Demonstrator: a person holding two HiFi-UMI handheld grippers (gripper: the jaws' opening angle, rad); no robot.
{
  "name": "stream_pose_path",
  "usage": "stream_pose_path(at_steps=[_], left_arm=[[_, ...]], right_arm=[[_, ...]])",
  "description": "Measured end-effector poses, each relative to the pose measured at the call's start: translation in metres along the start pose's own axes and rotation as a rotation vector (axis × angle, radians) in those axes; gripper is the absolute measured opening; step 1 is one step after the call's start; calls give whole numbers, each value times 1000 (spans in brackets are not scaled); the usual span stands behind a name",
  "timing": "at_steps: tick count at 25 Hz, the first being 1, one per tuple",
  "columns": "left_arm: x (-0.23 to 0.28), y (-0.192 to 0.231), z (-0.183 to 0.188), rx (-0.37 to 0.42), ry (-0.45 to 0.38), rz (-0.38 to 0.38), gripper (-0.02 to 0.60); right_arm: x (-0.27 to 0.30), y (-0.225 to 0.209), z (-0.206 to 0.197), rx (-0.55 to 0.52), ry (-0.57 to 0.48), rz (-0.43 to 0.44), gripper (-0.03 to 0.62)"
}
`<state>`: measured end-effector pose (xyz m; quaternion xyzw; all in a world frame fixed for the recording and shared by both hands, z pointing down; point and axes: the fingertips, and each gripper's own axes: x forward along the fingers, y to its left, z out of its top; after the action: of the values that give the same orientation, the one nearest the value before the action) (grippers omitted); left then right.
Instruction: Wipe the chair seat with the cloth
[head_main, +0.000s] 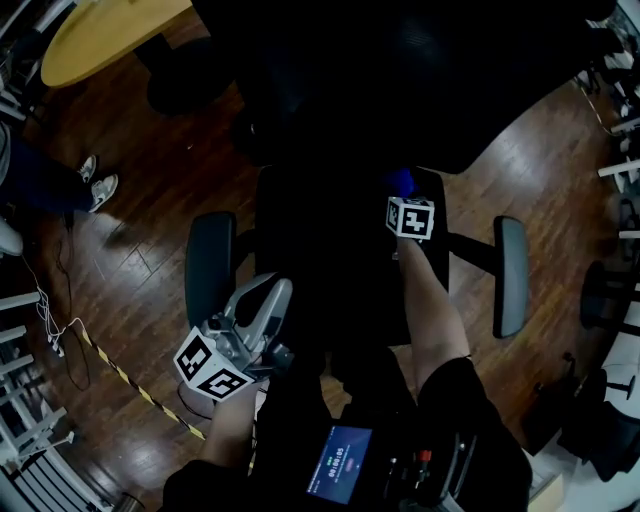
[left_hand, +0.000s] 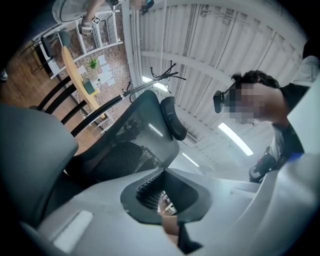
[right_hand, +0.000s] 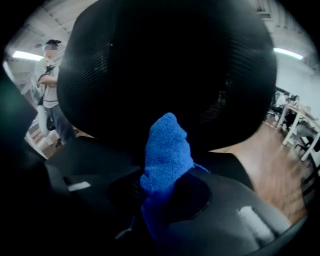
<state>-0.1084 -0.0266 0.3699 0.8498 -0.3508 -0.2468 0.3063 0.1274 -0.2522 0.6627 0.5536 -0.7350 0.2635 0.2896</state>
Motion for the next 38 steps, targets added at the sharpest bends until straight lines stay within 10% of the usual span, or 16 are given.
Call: stream_pose_path(at_steps=[5,12,22,27,33,38], left_arm=[[-4,-1,-3,-7,-5,17,-9],[-3,-5,-2,10,-19,26,-9],[-18,-11,-1,-4,-33,36,-9],[-16,-16,-3,-7,-24,26,-9],[-20,-11,1,-11,-32,22,-9],[-19,-8,1,-11,-22,32,-9]], right_arm=[[-43,-99,-12,50,-27,-148,83],[-50,-99,-7,53,-75,-135,83],[-39,248,22,-103,-147,502,83],[-32,336,-22,-216,-59,613,83],[-18,303,-25,-235,-77,544,83],[-11,155,-35,-189,-29,261,83]])
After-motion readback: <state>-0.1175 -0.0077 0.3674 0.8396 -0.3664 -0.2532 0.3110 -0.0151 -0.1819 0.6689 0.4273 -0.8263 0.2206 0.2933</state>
